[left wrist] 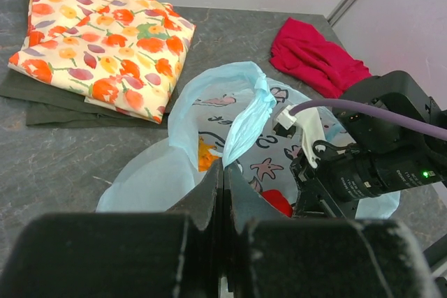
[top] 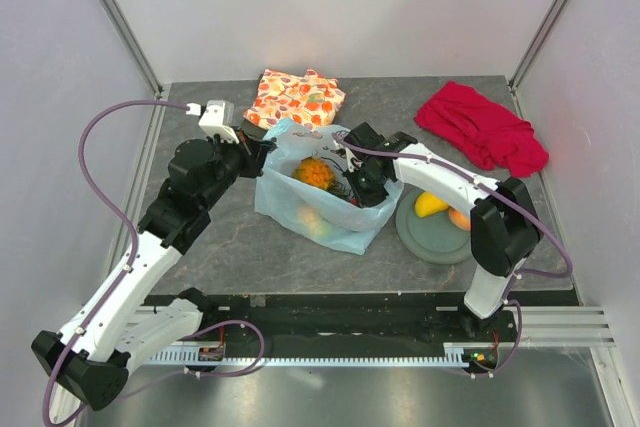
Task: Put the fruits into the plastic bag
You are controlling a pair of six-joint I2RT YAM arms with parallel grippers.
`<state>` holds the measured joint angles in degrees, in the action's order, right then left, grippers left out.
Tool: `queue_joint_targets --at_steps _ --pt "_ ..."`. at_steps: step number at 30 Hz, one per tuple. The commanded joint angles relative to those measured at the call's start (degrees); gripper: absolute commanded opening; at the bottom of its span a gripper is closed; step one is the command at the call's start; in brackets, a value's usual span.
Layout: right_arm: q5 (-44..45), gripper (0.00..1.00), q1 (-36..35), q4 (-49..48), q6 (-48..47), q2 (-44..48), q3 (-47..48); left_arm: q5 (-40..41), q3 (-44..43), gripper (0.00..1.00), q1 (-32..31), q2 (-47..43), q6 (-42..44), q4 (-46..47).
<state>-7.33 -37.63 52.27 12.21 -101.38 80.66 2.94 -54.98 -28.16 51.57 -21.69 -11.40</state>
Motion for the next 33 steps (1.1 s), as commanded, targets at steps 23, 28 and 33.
queue_joint_targets --at_steps 23,28,33 --pt "-2.69 0.80 0.19 -3.76 3.43 3.56 13.64 -0.39 0.49 0.02 -0.14 0.99 -3.44 0.59" --pt "-3.83 0.80 0.27 -9.71 3.61 7.33 15.31 -0.57 0.84 0.01 -0.14 2.04 -1.34 0.67" --pt "-3.65 0.80 0.18 -12.37 7.13 9.89 19.61 -2.06 1.02 0.02 -0.14 2.74 -0.28 1.37"
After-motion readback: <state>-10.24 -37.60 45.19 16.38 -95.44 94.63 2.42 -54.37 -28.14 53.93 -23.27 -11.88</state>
